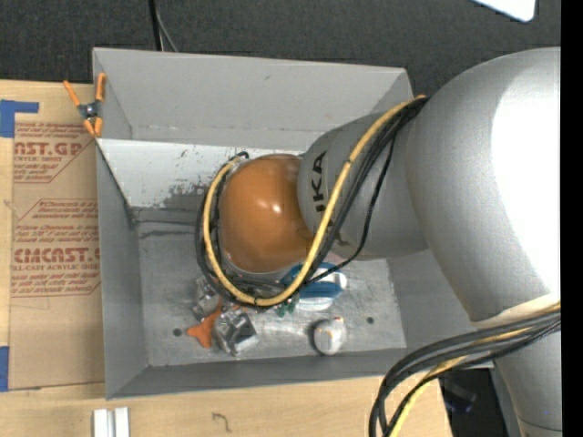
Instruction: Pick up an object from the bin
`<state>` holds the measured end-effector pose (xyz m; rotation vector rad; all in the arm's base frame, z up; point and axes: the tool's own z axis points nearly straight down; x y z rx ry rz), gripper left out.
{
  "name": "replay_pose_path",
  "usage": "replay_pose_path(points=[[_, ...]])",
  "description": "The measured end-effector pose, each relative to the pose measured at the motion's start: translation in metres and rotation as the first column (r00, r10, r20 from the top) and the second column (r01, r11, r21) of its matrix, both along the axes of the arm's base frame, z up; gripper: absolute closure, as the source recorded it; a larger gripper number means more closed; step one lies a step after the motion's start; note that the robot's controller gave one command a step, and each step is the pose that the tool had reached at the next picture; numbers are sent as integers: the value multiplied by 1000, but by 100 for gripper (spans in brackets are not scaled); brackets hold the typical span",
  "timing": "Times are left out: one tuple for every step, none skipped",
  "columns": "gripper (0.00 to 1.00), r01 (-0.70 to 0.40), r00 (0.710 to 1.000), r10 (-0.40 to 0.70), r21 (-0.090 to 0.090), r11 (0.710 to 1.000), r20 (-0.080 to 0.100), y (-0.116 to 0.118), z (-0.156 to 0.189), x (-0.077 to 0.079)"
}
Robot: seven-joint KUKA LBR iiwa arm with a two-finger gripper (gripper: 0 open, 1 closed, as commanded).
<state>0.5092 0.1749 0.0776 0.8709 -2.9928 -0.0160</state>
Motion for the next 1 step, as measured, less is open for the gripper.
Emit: replay_pose_path(points=[[100,-146,989,145,0,989,31,29,141,-6]])
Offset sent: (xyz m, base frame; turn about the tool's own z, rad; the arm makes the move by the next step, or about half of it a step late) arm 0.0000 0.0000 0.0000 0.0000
